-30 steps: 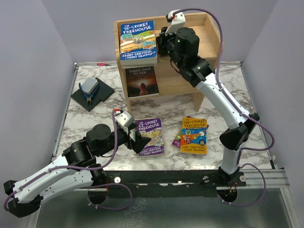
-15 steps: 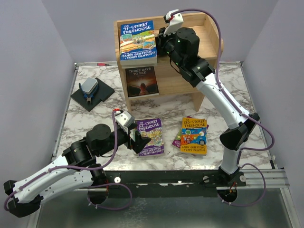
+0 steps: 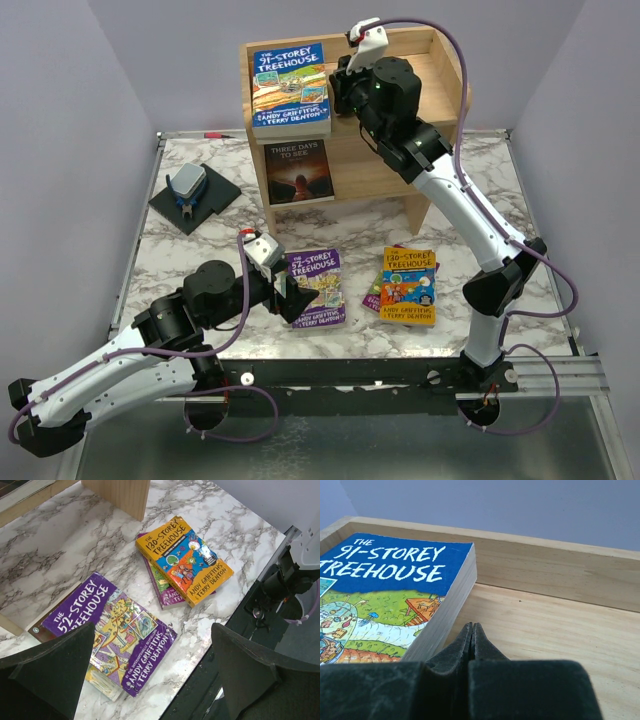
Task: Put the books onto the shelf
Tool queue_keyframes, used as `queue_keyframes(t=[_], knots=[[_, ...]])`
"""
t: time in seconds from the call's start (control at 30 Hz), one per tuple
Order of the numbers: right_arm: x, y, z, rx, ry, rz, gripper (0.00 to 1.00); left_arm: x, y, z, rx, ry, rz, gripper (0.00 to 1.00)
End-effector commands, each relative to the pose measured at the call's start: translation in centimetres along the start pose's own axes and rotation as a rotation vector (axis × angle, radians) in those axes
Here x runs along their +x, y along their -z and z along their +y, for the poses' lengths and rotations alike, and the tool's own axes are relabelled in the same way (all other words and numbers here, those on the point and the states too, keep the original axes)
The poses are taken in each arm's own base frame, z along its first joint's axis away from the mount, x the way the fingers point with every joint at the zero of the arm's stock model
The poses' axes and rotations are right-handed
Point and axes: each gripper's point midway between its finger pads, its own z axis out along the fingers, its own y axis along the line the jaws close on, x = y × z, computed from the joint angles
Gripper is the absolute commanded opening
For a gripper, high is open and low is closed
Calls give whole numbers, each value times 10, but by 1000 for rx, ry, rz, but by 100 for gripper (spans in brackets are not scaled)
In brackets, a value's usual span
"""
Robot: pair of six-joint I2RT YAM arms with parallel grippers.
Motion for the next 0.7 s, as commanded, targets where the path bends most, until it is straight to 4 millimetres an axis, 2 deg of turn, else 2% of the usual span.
queue_keyframes(t=[0.0,0.2,0.47,0.67], knots=[[-35,13,-3,-3,0,-78,1,5,-2,5,-19,-15,11,99],[-38,15,4,-30,3,-89,1,4,-1,5,-19,-15,9,99],[-48,21,-1,-12,9,-121,1,4,-1,5,-19,-14,8,99],[-43,20,8,-45,6,-108,1,4,-1,5,-19,-12,8,99]])
